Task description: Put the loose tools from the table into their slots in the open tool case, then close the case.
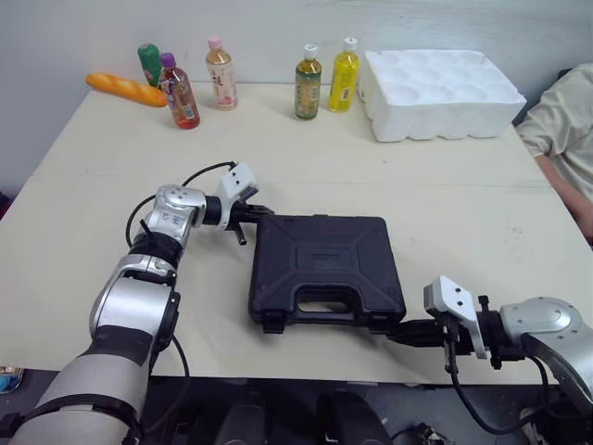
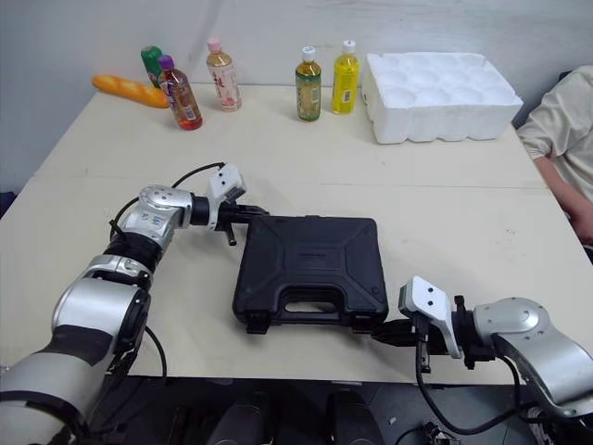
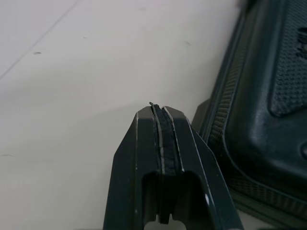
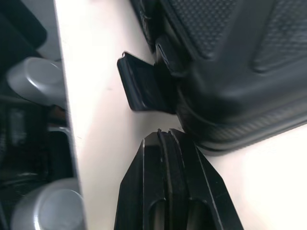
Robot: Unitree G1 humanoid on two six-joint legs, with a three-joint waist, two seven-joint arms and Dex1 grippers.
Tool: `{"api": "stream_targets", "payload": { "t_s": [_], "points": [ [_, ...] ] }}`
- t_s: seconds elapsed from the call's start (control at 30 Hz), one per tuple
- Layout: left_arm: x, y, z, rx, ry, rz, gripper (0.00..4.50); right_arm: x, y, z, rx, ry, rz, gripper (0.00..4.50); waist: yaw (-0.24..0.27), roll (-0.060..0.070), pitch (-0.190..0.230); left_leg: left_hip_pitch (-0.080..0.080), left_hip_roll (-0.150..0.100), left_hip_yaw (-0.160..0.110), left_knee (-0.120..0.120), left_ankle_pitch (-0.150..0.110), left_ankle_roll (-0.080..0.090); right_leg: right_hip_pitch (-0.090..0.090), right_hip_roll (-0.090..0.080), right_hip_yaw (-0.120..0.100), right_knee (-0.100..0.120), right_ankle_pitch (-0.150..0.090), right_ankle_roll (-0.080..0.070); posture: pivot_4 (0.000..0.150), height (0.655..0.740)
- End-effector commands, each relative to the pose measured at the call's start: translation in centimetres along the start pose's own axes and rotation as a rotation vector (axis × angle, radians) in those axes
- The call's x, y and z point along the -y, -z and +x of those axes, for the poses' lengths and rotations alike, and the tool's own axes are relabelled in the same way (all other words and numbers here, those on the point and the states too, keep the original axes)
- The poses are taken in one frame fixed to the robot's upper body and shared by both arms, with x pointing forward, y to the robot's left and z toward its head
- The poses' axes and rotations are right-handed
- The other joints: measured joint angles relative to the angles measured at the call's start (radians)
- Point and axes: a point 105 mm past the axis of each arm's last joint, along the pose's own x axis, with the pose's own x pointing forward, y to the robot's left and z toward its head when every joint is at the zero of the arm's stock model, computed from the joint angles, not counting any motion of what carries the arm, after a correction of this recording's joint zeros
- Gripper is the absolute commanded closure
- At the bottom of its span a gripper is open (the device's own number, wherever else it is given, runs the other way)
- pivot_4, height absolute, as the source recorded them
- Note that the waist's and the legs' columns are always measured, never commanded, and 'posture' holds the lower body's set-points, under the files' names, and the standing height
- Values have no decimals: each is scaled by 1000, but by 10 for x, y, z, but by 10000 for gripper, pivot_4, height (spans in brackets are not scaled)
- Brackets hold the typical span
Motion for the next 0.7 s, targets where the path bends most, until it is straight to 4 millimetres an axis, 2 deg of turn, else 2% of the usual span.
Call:
{"api": "stream_targets", "payload": {
  "t_s": [0.03,0.17,0.23,0.3,0.43,0.6,0.7],
  "points": [
    [23,6,5,-5,146,28,44593,13,-22,-1,49,51,-95,45000,1,0,0,0,0,0,0,0,0,0,0,0,0,0,0,1500,7400],
    [49,6,-10,56,271,-2,44593,24,-24,-2,8,77,-161,45000,1,0,0,0,0,-2,0,1,-1,0,0,-1,0,0,0,1500,7400],
    [68,10,-21,80,334,-28,44593,34,-17,-3,-39,126,-166,45000,-3,0,0,0,0,-1,-1,1,-1,0,0,0,1,0,0,1500,7400],
    [79,11,-26,90,333,-44,44593,48,-8,-8,-92,205,-145,45000,-3,0,0,0,0,-2,-2,1,-1,0,0,0,2,0,0,1500,7400],
    [86,5,-29,123,264,-82,44593,60,1,-16,-126,284,-108,45000,11,0,0,0,0,-3,0,0,-1,0,-1,0,0,0,0,1500,7400],
    [92,2,-31,135,233,-97,44593,52,-3,-15,-92,251,-82,45000,6,0,0,0,0,-3,-1,0,0,1,-1,0,0,0,0,1500,7400],
    [84,2,-35,123,186,-88,44593,52,1,-21,-119,265,-88,45000,6,0,0,0,0,-3,-1,0,0,1,-1,0,0,0,0,1500,7400]
  ]
}}
